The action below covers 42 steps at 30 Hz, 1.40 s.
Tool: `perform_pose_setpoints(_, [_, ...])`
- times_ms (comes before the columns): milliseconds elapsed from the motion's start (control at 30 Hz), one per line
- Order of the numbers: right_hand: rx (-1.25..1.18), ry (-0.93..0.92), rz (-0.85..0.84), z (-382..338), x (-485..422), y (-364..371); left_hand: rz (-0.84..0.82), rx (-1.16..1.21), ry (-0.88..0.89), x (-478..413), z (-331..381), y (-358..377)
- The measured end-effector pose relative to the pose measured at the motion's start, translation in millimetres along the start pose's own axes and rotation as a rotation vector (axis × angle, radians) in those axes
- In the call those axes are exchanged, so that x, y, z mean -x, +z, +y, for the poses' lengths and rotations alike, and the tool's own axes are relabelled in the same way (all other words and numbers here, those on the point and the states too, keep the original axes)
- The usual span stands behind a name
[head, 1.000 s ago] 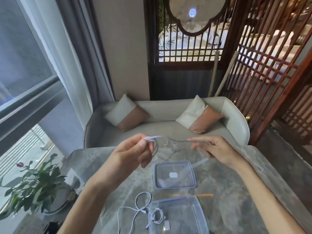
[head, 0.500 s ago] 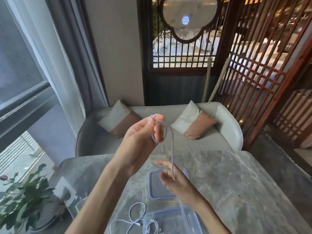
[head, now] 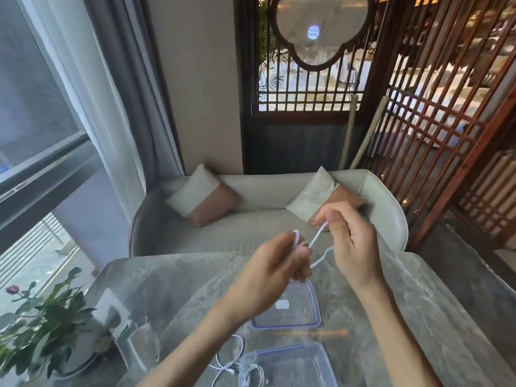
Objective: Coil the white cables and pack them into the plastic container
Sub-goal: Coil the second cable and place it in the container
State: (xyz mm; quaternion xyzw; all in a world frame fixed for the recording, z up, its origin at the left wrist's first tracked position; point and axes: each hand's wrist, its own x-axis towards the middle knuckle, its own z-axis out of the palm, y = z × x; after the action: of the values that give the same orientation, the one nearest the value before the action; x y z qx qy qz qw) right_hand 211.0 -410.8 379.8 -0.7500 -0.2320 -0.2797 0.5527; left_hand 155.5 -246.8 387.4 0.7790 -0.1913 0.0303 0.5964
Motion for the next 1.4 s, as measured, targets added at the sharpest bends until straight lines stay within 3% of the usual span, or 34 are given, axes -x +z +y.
perform_pose_setpoints(167, [-0.108, -0.018, -0.002, -13, -9, 9, -0.029, 0.037, -0.045, -1, 1, 9])
perform_pose_setpoints(333, [-0.146, -0.089, -0.405, -20, -11, -10, -0.038, 0.069, -0.093, 5, -9, 5])
perform_pose_setpoints(400, [-0.144, -0.095, -0.396, -18, -15, -11, -0.129, 0.234, -0.112, 11, -5, 7])
perform_pose_setpoints(533, [-0.243, 0.14, -0.246, -4, -16, 7, -0.165, 0.559, -0.039, 13, 4, 9])
perform_pose_setpoints(633, [-0.145, 0.343, -0.315, 8, 13, 35, -0.063, 0.828, 0.039, 1, 12, -3])
perform_pose_setpoints(700, [0.047, 0.39, -0.482, 8, 48, 45, 0.119, 0.712, 0.05, -14, 9, -15])
perform_pose_setpoints(767, [0.122, 0.354, -0.628, -4, 72, 40, 0.307, 0.326, 0.034, -27, 4, -29])
perform_pose_setpoints(833, [0.207, 0.193, -0.576, -18, 69, 19, 0.248, 0.037, -0.01, -21, -8, -32])
perform_pose_setpoints(900, [0.453, -0.051, -0.372, -28, 38, -7, 0.029, -0.064, -0.089, 5, -21, -22])
perform_pose_setpoints(967, [0.484, -0.184, -0.28, -30, 2, -25, -0.103, -0.039, -0.147, 22, -18, -1])
perform_pose_setpoints(1000, [0.318, -0.141, -0.307, -31, -11, -26, -0.113, 0.052, -0.166, 19, -15, 7])
perform_pose_setpoints(1067, [-0.115, 0.1, -0.394, -23, -23, -10, -0.087, 0.283, -0.162, 7, -2, 9])
perform_pose_setpoints(1133, [-0.295, 0.308, -0.424, -7, -13, 21, -0.096, 0.561, -0.087, 2, 9, 0])
perform_pose_setpoints(1233, [-0.143, 0.46, -0.411, 0, 24, 49, 0.006, 0.694, -0.035, 1, 4, -18])
perform_pose_setpoints(1333, [0.158, 0.239, -0.518, -17, 68, 42, 0.226, 0.658, -0.071, -18, -11, -41])
perform_pose_setpoints(1400, [0.24, 0.073, -0.578, -34, 68, 28, 0.183, 0.532, -0.157, -16, -16, -49])
